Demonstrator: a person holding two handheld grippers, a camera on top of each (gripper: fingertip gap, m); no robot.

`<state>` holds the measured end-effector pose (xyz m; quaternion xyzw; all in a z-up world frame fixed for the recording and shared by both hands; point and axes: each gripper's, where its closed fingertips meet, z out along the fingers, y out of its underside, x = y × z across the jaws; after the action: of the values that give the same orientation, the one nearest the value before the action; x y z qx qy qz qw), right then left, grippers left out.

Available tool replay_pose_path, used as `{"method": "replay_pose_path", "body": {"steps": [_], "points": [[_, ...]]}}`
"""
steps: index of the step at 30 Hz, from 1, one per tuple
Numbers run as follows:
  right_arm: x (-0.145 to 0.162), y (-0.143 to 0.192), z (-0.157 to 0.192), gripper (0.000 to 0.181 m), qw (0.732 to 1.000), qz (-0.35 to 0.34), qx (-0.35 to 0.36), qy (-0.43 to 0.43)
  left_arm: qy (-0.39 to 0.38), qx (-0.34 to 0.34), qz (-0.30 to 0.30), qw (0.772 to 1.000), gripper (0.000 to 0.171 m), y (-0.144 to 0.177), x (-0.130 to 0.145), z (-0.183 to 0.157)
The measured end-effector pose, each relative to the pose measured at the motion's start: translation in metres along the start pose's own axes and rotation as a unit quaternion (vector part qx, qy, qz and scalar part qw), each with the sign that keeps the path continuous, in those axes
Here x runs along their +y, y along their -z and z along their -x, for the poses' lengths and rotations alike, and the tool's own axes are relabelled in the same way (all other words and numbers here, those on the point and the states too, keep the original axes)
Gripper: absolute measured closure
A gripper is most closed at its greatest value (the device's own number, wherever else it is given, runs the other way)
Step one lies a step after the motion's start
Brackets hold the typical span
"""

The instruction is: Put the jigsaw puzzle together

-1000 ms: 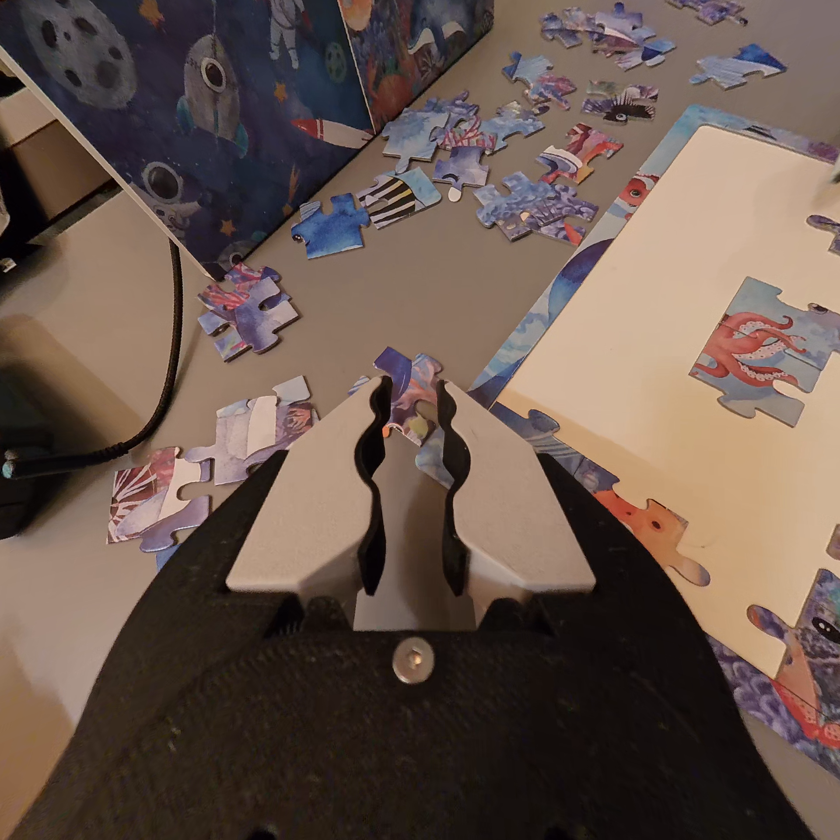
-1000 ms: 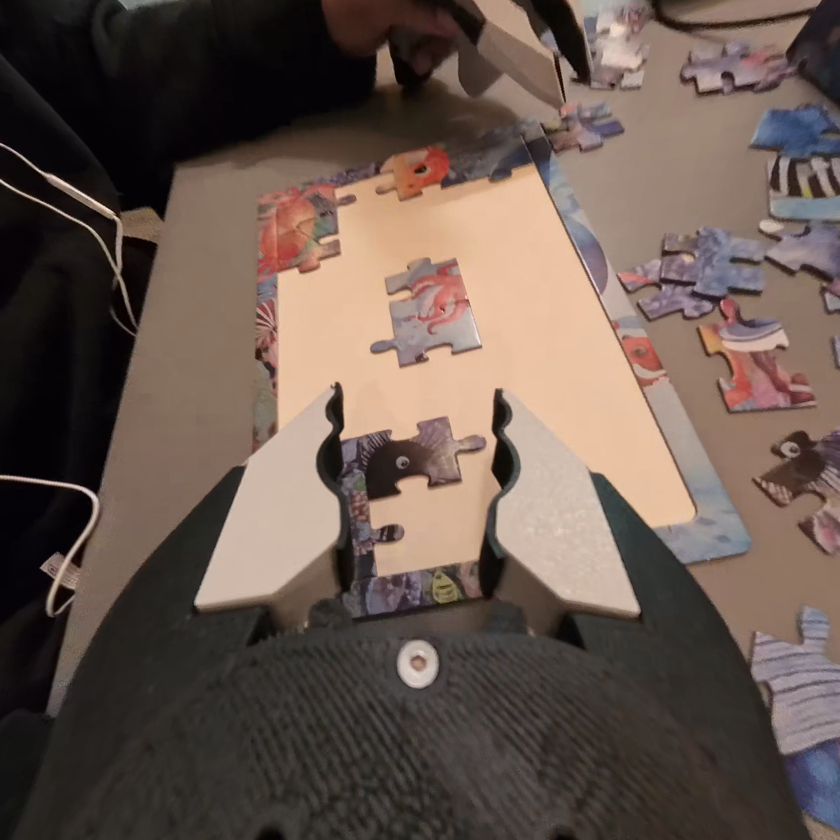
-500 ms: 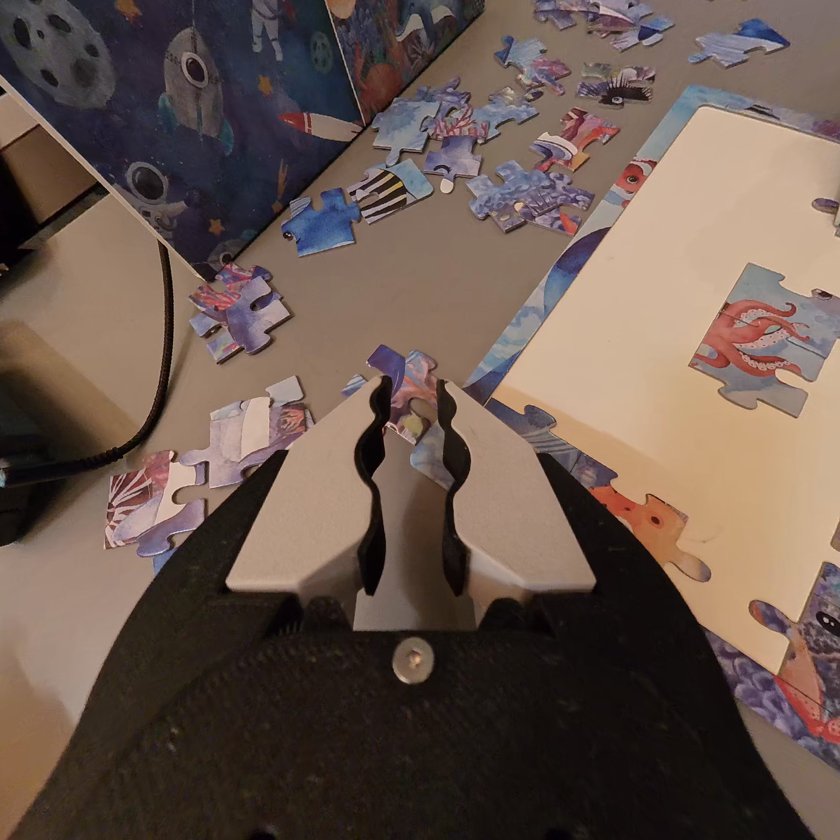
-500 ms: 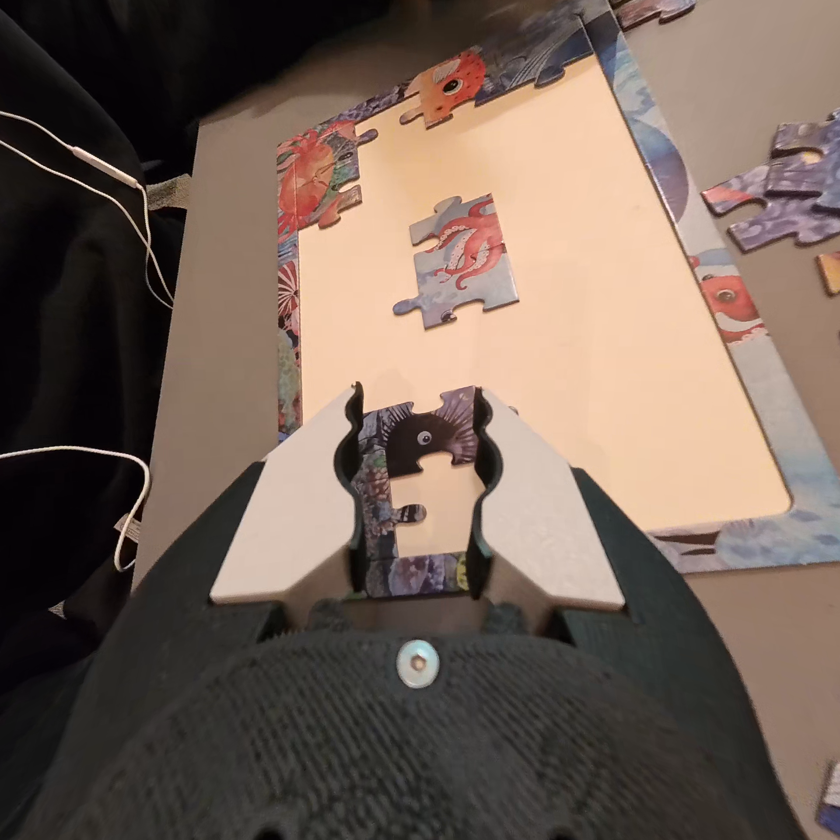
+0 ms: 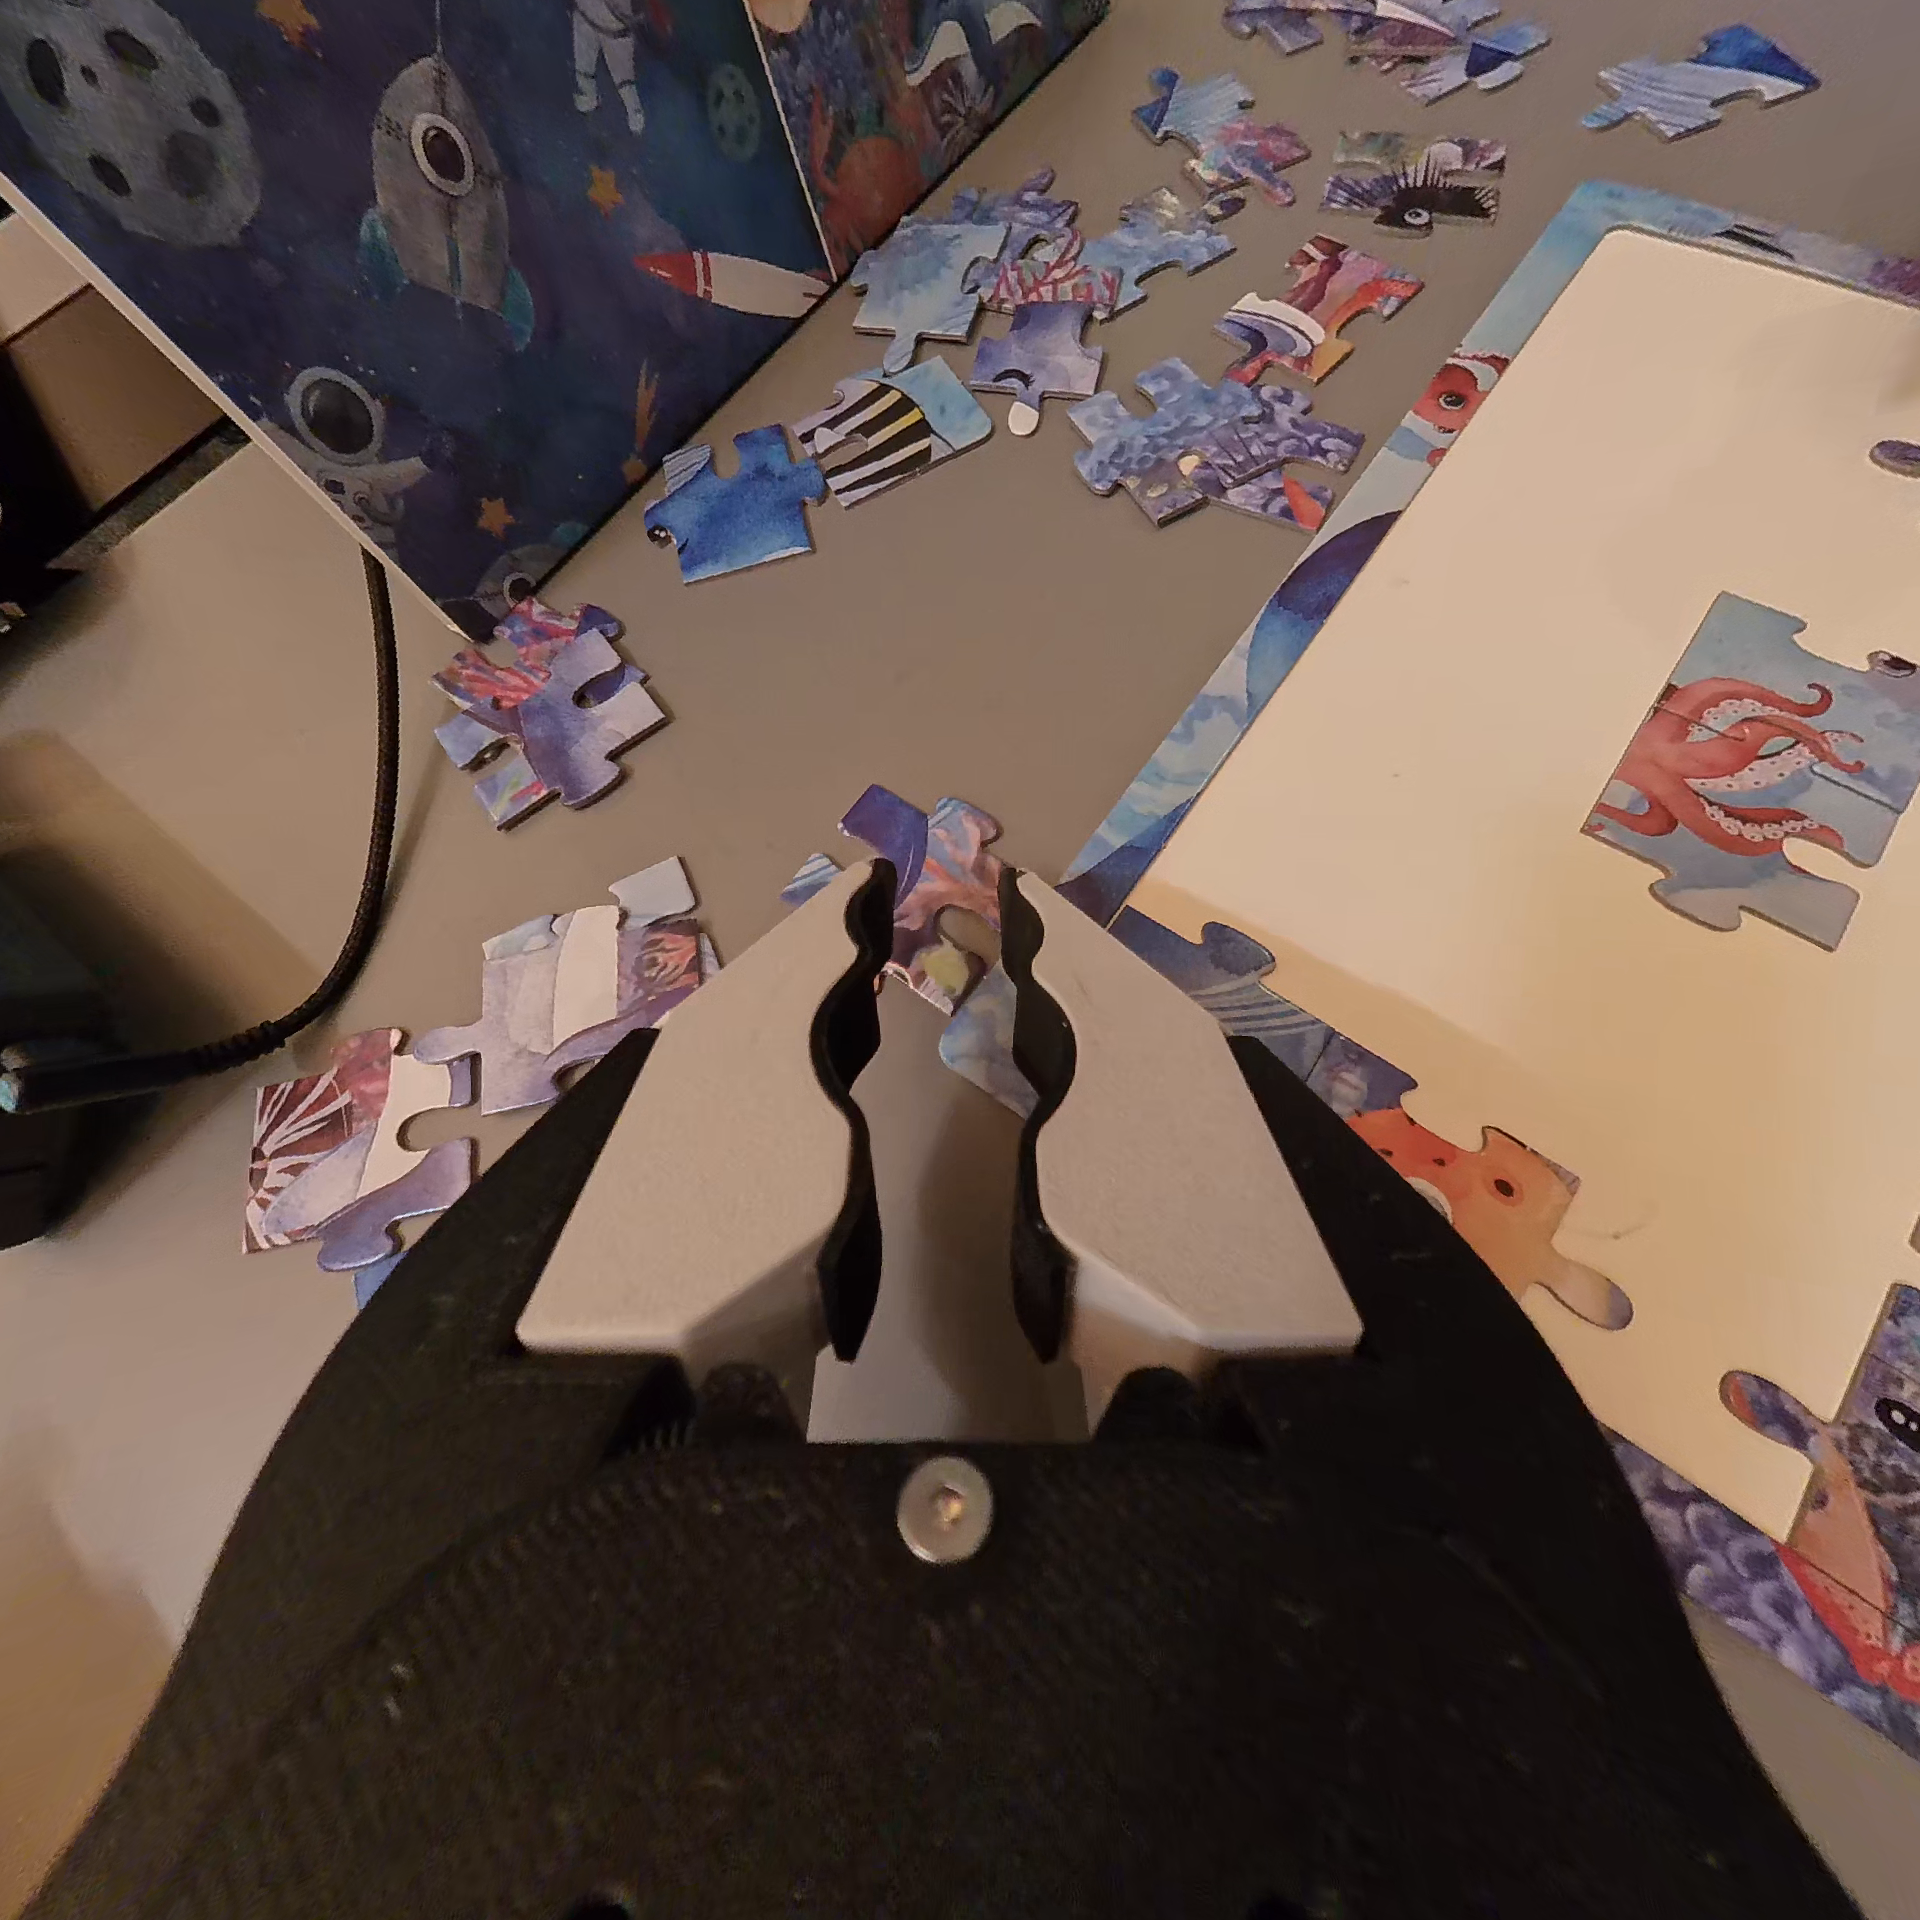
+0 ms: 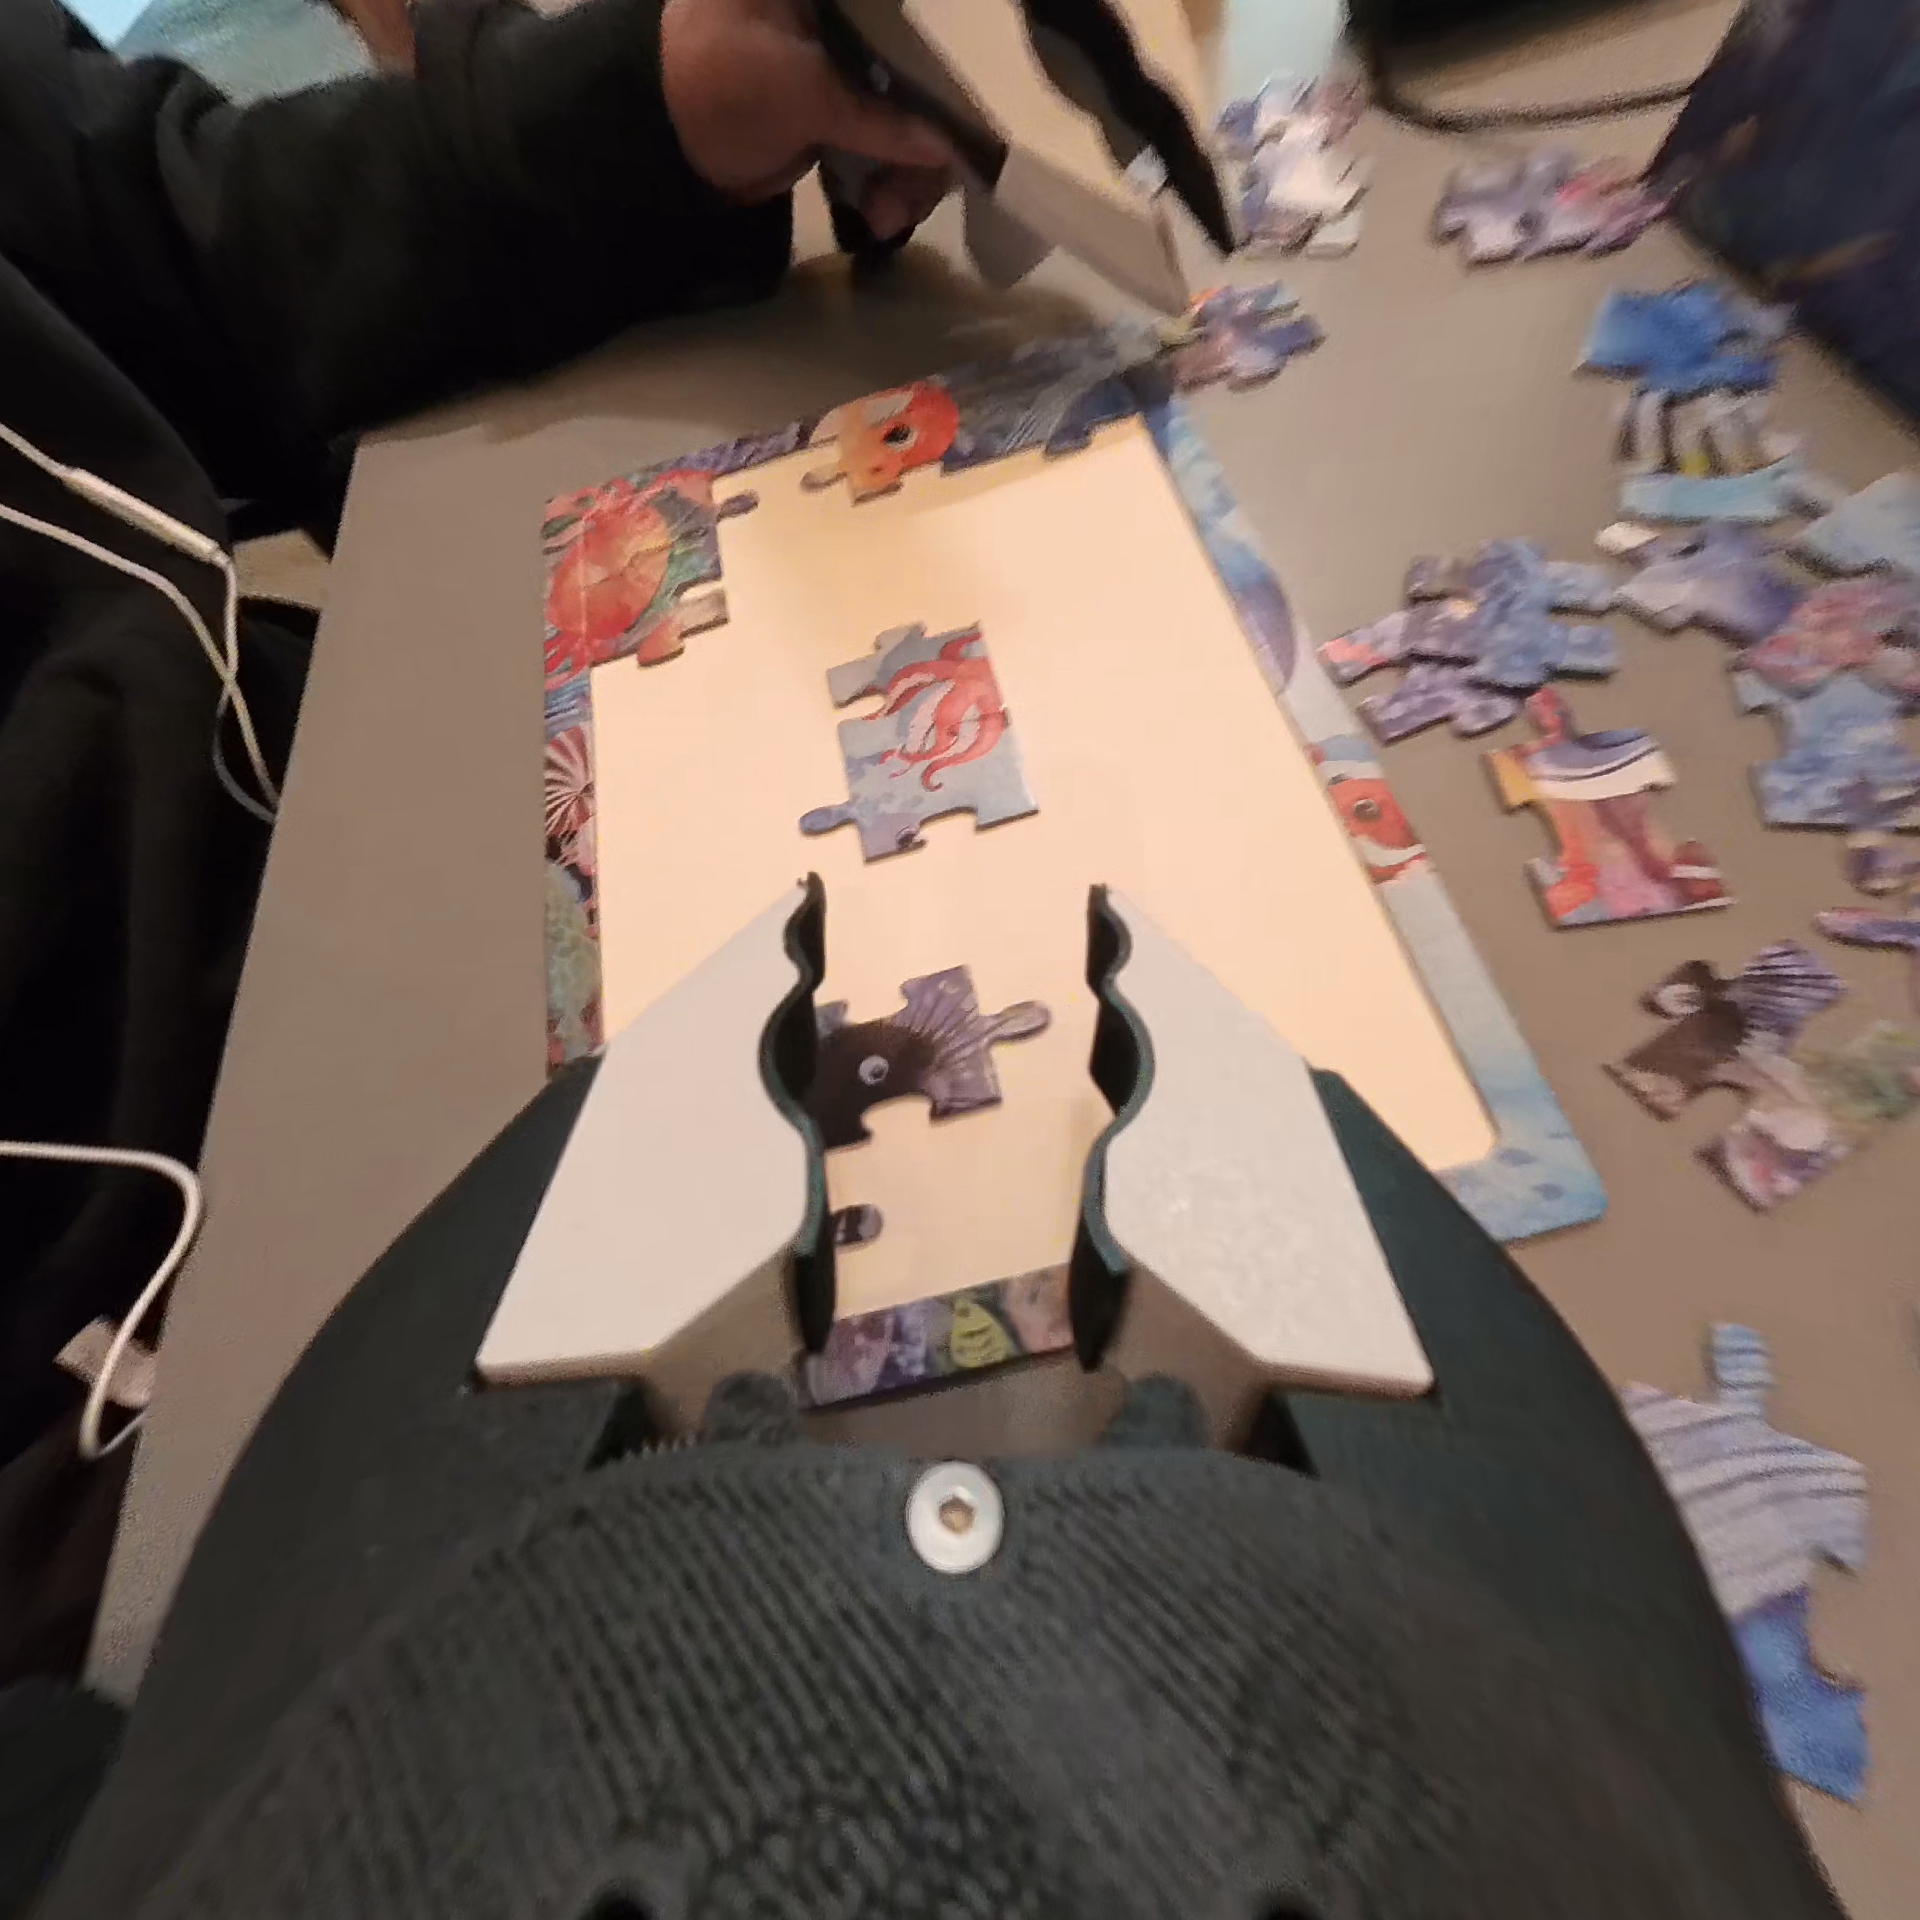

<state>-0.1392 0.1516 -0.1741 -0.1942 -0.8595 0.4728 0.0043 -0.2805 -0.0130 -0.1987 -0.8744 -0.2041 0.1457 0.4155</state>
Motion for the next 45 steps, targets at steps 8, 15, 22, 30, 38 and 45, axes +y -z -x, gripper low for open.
{"method": "replay_pose_path", "body": {"steps": [8, 15, 22, 30, 38, 45], "points": [[-0.039, 0.056, -0.053, 0.144, 0.968, -0.129, 0.210, 0.039, 0.001, -0.004, -0.005, 1.000, 0.154, 0.001, -0.001, 0.001], [-0.050, 0.101, -0.078, 0.169, 0.913, -0.165, 0.366, 0.077, 0.003, -0.012, -0.012, 1.000, 0.153, 0.003, -0.004, 0.004], [-0.045, 0.106, -0.087, 0.170, 0.910, -0.164, 0.378, 0.047, 0.006, -0.016, -0.018, 1.000, 0.152, 0.004, -0.005, 0.006], [-0.043, 0.104, -0.089, 0.169, 0.910, -0.156, 0.381, 0.045, 0.004, -0.016, -0.016, 1.000, 0.152, 0.004, -0.005, 0.006], [-0.044, 0.114, -0.093, 0.169, 0.903, -0.175, 0.392, 0.029, 0.004, -0.017, -0.016, 1.000, 0.152, 0.004, -0.005, 0.006], [-0.041, 0.134, -0.101, 0.167, 0.888, -0.212, 0.408, -0.018, 0.004, -0.018, -0.017, 1.000, 0.152, 0.004, -0.005, 0.006]]}}
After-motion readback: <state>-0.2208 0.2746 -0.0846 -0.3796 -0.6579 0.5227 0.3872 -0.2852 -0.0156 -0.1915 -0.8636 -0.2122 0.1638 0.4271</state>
